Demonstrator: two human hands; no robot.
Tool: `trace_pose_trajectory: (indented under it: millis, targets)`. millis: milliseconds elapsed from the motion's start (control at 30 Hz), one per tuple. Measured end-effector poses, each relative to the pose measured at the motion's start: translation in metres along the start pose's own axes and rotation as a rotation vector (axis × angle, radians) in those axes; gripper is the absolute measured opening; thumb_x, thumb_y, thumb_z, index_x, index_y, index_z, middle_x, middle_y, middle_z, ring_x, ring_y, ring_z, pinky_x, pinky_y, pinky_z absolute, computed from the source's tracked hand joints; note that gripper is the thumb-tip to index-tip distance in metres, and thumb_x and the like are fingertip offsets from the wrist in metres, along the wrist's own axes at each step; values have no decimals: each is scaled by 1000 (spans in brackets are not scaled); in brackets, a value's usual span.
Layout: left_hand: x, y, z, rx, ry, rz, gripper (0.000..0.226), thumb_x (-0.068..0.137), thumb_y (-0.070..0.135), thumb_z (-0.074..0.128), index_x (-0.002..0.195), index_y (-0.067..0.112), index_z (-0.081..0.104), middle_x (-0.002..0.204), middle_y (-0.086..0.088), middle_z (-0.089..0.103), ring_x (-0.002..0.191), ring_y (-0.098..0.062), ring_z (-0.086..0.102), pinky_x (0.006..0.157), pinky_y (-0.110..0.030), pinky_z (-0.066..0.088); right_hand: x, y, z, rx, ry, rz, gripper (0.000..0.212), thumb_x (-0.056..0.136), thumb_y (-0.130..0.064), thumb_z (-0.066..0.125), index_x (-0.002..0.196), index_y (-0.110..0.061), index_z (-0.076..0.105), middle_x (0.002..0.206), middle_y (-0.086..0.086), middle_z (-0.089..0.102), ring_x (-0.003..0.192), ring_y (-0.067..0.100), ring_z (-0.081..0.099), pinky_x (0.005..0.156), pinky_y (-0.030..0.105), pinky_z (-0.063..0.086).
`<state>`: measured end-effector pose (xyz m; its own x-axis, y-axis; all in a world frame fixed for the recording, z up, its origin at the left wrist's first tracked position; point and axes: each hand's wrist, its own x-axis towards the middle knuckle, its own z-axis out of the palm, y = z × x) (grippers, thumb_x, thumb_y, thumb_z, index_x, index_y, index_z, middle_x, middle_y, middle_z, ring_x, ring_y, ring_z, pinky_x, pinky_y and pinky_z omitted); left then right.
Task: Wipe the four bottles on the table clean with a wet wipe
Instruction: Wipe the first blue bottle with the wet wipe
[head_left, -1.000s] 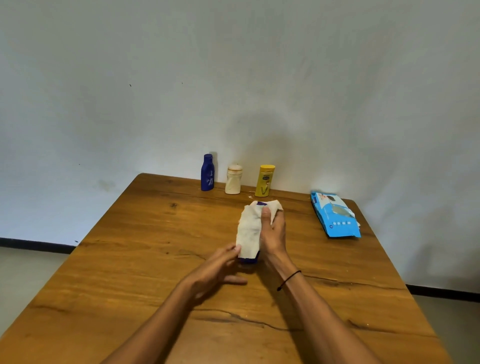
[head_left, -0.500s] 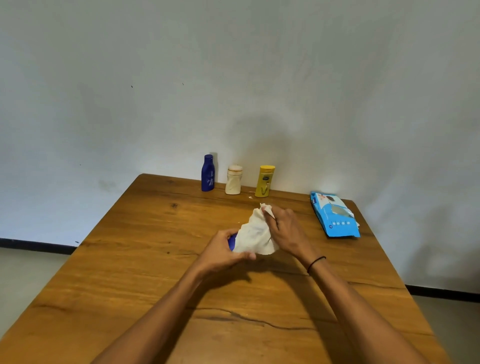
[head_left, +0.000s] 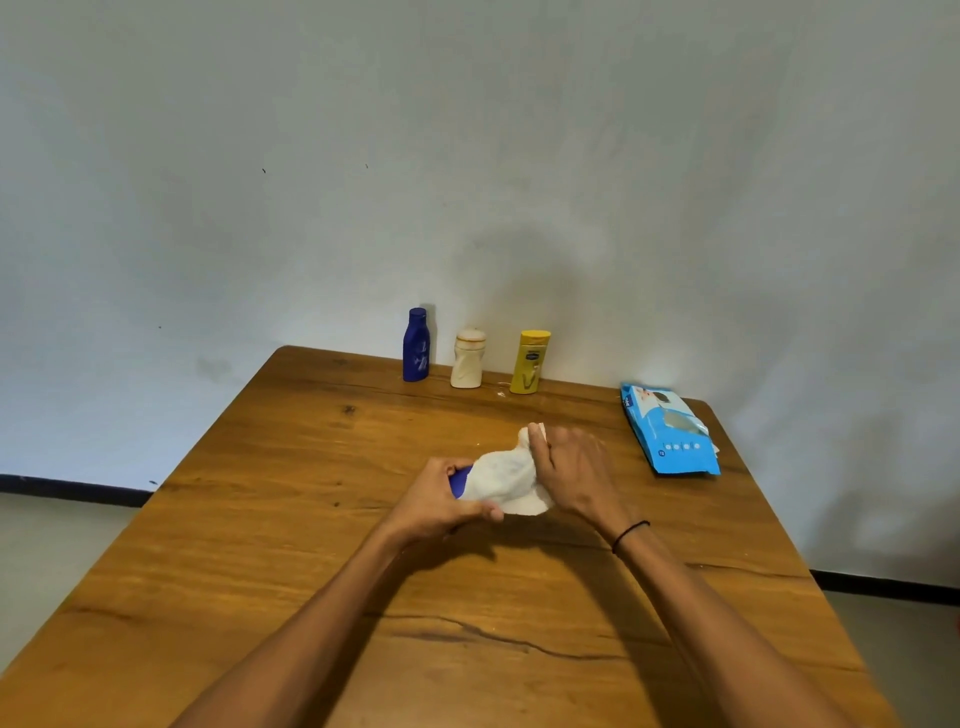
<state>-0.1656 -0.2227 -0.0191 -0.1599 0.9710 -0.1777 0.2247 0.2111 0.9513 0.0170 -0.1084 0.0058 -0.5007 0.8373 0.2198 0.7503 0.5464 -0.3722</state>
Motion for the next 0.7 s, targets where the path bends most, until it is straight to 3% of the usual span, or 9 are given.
trace_pose_trajectory:
  millis: [67,133,200,267,333,433,500,633,700]
  targets:
    - [4,-3,3,9,21,66,60,68,26,97,111,32,56,106,19,61,100,-3,62,72,-11,48,5,-7,-2,134,-43,119,49,111,-47,32,76,-18,52,74,0,54,68,16,51,63,31,41]
    - [7,-5,3,4,41,91,55,68,34,97,112,35,63,108,15,70,107,-9,68,73,-12,52,7,-9,-3,340,-79,142,50,109,-50,37,79,-17,57,77,2,60,70,18,58,62,32,43]
    - [8,-2,-2,6,37,92,46,75,42,90,113,34,66,103,13,73,98,-7,70,68,-13,53,4,-8,-3,446,-88,32,42,106,-54,41,98,-19,63,90,-2,67,82,16,65,63,26,48]
    - [10,-2,-4,-44,24,73,46,78,48,84,115,24,71,88,7,75,74,-2,70,57,-15,51,0,-2,-1,439,-139,-112,33,105,-52,46,115,-22,57,105,-6,63,92,11,62,68,25,51]
    - [11,-1,-4,-83,34,5,53,78,56,79,116,20,71,74,4,73,57,-5,63,49,-21,49,-4,2,3,383,-164,-211,29,107,-44,49,126,-22,52,121,-8,53,102,8,56,76,24,50]
    - [11,-3,-2,-108,63,-74,59,76,67,70,113,21,71,70,-2,70,55,-10,61,47,-22,48,-8,-2,4,208,-168,-315,33,108,-40,46,137,-23,47,137,-3,39,116,13,54,87,26,52]
    - [10,-5,-1,-139,68,-94,63,75,71,67,108,18,72,70,-5,70,54,-12,60,48,-25,46,-9,-2,3,-54,-144,-416,45,109,-46,42,147,-23,41,152,2,32,129,18,46,101,35,50]
    - [10,-5,3,-140,91,-119,60,76,64,71,105,11,72,67,-2,69,52,-11,59,48,-22,47,-10,0,14,-455,-44,-706,56,108,-44,38,158,-18,32,163,10,36,152,27,32,125,51,26]
    - [9,-3,5,-146,99,-102,59,75,61,72,107,12,72,64,1,68,51,-9,59,46,-21,46,-11,-1,18,-451,-17,-752,59,104,-34,54,156,-14,37,160,11,44,149,27,39,124,50,30]
